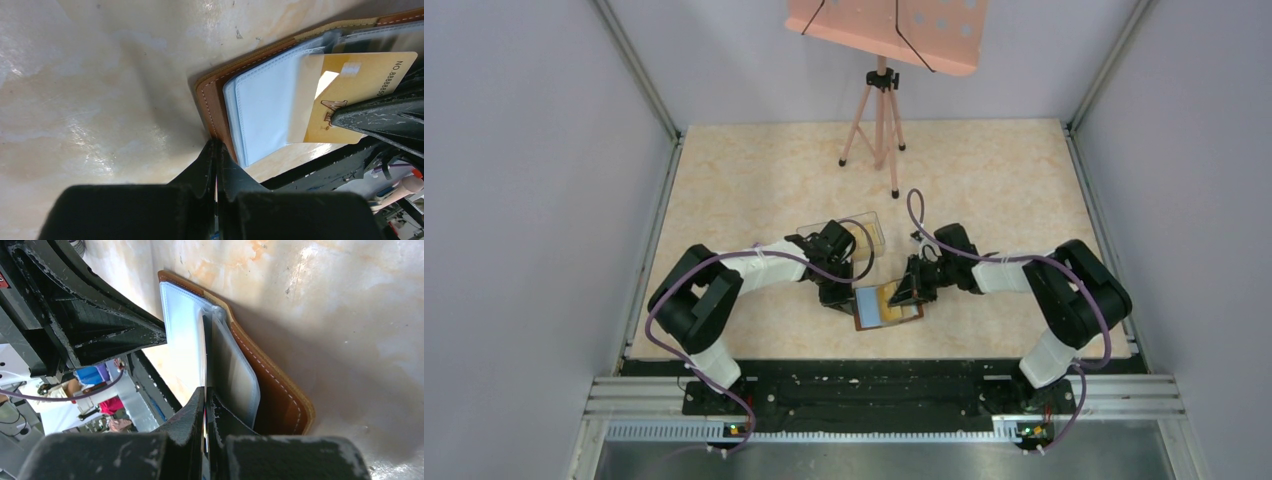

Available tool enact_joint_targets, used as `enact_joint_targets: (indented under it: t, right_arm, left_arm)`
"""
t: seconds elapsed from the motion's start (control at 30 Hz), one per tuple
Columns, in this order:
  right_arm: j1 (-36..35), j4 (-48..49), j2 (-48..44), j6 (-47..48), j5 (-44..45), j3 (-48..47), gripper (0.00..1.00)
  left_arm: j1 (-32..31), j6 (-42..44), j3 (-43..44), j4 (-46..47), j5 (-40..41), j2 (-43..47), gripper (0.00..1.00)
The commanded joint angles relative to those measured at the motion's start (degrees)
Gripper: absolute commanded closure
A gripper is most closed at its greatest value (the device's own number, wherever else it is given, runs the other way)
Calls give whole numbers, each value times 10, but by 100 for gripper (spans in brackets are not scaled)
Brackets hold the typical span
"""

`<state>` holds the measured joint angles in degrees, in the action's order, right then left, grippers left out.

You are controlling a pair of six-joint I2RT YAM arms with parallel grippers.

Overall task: Put the credit cards into the card holder
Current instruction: Insert the credit card into the card holder.

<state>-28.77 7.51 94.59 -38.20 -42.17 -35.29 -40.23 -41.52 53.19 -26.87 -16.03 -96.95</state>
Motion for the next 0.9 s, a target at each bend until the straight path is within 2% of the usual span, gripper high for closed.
enact_joint_targets:
  t: [0.0, 0.43, 0.87]
  right_arm:
    - [-15, -13, 10, 1, -12, 0, 100]
    - [-43, 16, 15, -47, -2, -12, 98]
    - [-47, 70, 22, -70, 8, -7, 100]
  left_arm:
    - [-12, 1, -17, 17, 20, -28, 100]
    - [-14, -10, -21, 20, 29, -17, 100]
    - [-17, -15, -26, 24, 23, -16, 100]
